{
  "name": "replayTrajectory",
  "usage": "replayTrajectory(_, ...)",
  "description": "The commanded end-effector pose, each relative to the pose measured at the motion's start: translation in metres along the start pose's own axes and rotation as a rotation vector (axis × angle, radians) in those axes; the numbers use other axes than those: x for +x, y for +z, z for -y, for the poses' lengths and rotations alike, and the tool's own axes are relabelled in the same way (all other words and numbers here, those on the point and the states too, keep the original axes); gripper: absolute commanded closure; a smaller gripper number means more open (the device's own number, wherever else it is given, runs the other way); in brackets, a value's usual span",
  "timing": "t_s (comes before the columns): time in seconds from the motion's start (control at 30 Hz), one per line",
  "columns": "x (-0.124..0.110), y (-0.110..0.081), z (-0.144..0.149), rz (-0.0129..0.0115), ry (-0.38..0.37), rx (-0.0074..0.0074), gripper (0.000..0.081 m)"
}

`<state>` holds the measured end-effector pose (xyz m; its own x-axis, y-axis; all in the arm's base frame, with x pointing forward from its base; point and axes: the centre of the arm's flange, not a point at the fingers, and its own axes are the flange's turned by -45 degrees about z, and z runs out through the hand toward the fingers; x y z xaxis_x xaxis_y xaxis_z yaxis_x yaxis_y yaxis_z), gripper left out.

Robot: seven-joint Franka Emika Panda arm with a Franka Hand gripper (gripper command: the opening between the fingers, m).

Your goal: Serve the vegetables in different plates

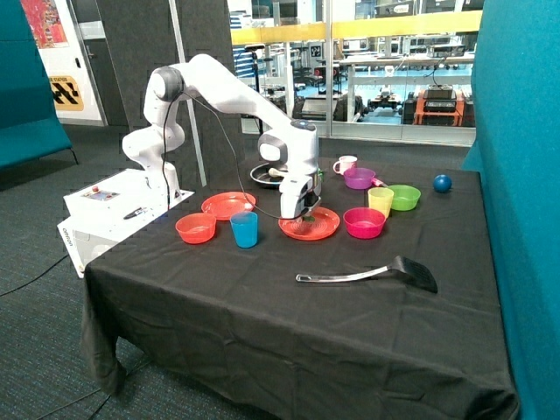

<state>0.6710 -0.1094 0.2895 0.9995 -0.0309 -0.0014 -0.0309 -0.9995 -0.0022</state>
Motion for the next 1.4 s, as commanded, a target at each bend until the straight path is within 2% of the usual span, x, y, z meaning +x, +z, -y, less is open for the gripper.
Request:
replayTrajectory(0.0,0.002,0.011,0.006,-0.0014,-0.008,-0.0022,0.0772)
replayTrajectory(0.17,-0.001,0.01,0.01,-0.0014,-0.019,-0.0022,0.0446)
replayTrajectory(0.23,-0.002,0.01,0.011,-0.0014,-0.021,-0.0022,0.0363)
replayTrajectory(0.3,-0.004,0.01,0.011,-0.0014,-0.026,-0.0022,0.0228)
replayTrajectory(0.43,-0.006,0.01,0.011,-0.0014,-0.027,-0.0022,0.0101)
replayTrajectory(0.93,-0.008,0.008,0.008,-0.0013,-0.029,-0.0022,0.0012)
replayTrajectory(1.37,-0.009,-0.009,0.008,-0.0013,-0.05,-0.0022,0.0011)
